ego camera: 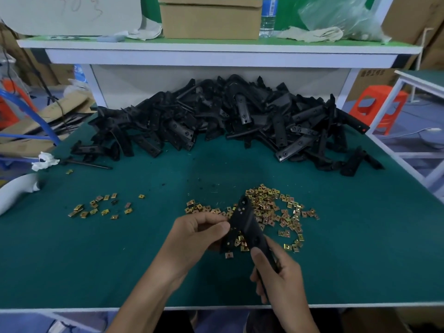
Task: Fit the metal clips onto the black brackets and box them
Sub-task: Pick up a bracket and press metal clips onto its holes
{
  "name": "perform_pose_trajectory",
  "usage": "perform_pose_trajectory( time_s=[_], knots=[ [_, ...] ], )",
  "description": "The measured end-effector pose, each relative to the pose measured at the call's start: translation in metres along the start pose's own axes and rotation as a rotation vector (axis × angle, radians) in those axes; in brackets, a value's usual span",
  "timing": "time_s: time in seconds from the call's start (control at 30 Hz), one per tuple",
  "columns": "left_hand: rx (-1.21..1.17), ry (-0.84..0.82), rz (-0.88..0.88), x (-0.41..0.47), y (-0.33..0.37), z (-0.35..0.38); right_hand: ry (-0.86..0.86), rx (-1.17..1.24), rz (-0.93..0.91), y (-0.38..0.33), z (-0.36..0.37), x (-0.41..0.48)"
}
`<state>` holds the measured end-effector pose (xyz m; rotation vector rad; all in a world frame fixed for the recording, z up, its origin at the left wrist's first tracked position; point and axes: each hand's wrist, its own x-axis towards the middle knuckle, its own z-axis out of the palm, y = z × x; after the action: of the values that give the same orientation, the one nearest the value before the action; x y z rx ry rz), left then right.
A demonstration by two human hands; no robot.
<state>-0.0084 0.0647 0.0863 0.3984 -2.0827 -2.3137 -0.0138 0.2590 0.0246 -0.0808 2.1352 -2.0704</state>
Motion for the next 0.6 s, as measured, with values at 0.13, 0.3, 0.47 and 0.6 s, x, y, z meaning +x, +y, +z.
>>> perform_pose_trajectory(
  time_s=[0.13,0.3,0.47,0.6],
  knots=[
    [0.045,0.042,-0.038,-0.001,-0.003,0.001,0.011,-0.094,-0.065,0.0,0.003,0.0],
    [0.055,0.067,-0.082,-0.004,-0.01,0.004,0.026,-0.151,-0.102,0.003,0.003,0.0],
    [0.306,0.058,0.066,-0.004,-0.018,0.0,0.041,-0.135,-0.091,0.004,0.006,0.0],
    [0.731,0.272,0.3,0.017,-0.025,-0.021,0.085,0.002,-0.017,0.003,0.003,0.002]
  ],
)
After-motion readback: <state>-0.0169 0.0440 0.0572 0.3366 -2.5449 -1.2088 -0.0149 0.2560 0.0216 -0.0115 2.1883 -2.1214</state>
